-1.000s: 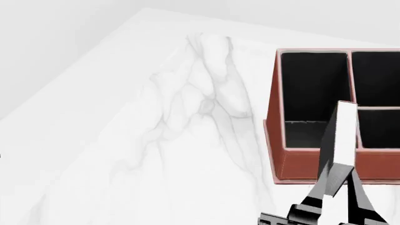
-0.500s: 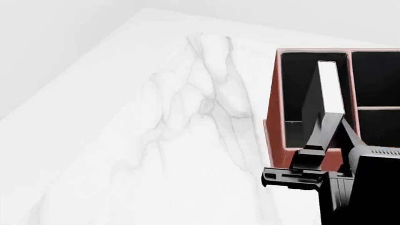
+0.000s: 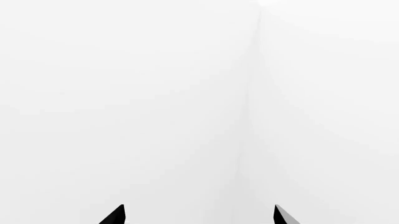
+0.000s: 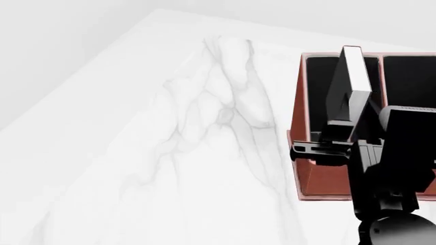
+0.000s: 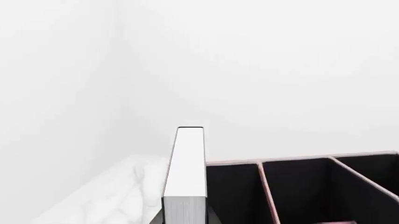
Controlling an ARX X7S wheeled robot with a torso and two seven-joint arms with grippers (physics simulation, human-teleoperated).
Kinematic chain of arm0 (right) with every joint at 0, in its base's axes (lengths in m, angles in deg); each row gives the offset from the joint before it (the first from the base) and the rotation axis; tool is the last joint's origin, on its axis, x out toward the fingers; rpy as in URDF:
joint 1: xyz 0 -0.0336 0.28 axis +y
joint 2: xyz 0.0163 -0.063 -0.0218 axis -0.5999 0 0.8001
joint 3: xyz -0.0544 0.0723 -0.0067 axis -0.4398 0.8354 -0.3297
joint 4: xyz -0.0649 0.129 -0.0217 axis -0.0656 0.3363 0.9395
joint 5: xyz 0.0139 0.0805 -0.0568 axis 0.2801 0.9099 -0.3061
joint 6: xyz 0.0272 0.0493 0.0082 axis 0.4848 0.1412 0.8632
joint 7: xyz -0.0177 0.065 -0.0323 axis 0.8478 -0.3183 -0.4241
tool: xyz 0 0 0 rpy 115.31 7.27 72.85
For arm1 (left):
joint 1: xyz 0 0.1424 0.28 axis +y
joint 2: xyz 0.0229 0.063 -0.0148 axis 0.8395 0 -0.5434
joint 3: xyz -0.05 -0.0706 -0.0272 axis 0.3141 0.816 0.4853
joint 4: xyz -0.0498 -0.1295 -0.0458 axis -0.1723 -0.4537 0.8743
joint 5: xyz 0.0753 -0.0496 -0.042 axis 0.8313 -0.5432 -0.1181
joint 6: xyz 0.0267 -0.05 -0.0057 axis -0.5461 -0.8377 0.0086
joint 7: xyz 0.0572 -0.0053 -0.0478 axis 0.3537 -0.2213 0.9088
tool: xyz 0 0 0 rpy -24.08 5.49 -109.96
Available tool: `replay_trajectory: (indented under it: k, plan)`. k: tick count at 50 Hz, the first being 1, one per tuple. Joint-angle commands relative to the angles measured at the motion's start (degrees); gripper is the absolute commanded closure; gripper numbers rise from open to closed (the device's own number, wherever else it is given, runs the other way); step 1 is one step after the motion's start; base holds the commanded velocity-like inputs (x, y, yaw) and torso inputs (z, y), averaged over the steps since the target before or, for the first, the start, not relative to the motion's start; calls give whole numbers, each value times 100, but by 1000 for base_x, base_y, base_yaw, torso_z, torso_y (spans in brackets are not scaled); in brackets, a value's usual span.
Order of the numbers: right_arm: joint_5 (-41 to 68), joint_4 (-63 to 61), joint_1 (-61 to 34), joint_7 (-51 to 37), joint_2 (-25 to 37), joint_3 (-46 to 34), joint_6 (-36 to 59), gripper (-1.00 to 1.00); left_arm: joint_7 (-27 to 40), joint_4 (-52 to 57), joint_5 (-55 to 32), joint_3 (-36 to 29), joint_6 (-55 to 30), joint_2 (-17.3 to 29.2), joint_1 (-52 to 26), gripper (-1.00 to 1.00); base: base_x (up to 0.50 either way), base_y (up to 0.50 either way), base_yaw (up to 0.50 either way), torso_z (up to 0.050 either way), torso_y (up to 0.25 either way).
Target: Pick up the book and place it in the left compartment of the caddy.
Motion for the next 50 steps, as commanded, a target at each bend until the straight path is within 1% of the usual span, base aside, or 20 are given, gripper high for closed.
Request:
replay_trajectory:
  k: [1, 10, 16, 17, 23, 34, 37, 40, 42, 43, 44, 50]
  plan:
    - [-371, 126, -173, 237, -254, 42, 119, 100, -295, 276, -148, 186, -104, -72, 193, -100, 0, 0, 0, 0, 0]
    - [-334, 102, -121, 210, -255, 77, 101, 100, -284, 277, -148, 163, -100, -58, 192, -100, 0, 0, 0, 2, 2]
    - [-896, 619, -227, 478, -405, -151, -504, 100, -279, 262, -200, 189, -130, -33, 131, -100, 0, 0, 0, 0, 2]
    - [-1021, 803, -249, 564, -476, -182, -731, 100, -273, 250, -233, 208, -155, -30, 110, -100, 0, 0, 0, 0, 0]
    - [-1201, 1212, -286, 764, -639, -249, -1156, 100, -223, 259, -314, 254, -248, -19, 94, -100, 0, 0, 0, 0, 2]
    - [-1227, 1429, -299, 864, -687, -260, -1304, 100, -187, 262, -251, 207, -208, -15, 108, -100, 0, 0, 0, 0, 2]
    - [-1227, 1514, -318, 882, -684, -244, -1325, 100, -169, 269, -46, 113, -101, 2, 141, -100, 0, 0, 0, 0, 0]
    - [-1228, 1546, -313, 882, -686, -230, -1352, 100, -142, 255, 113, 39, -47, 19, 145, -100, 0, 0, 0, 0, -214]
    - [-1231, 1558, -305, 882, -683, -222, -1374, 100, -140, 251, 99, 42, -42, 16, 147, -100, 0, 0, 0, 0, -250]
    - [-1239, 1572, -294, 854, -684, -196, -1399, 100, -171, 267, -103, 125, -69, -11, 159, -100, 0, 0, 0, 0, -250]
    - [-1244, 1584, -292, 848, -681, -187, -1409, 100, -156, 274, -50, 108, -70, 5, 159, -100, 0, 0, 0, 0, -178]
    - [-1255, 1673, -327, 833, -665, -144, -1443, 100, -152, 270, -127, 136, -75, -2, 170, -100, 0, 0, 0, 0, 0]
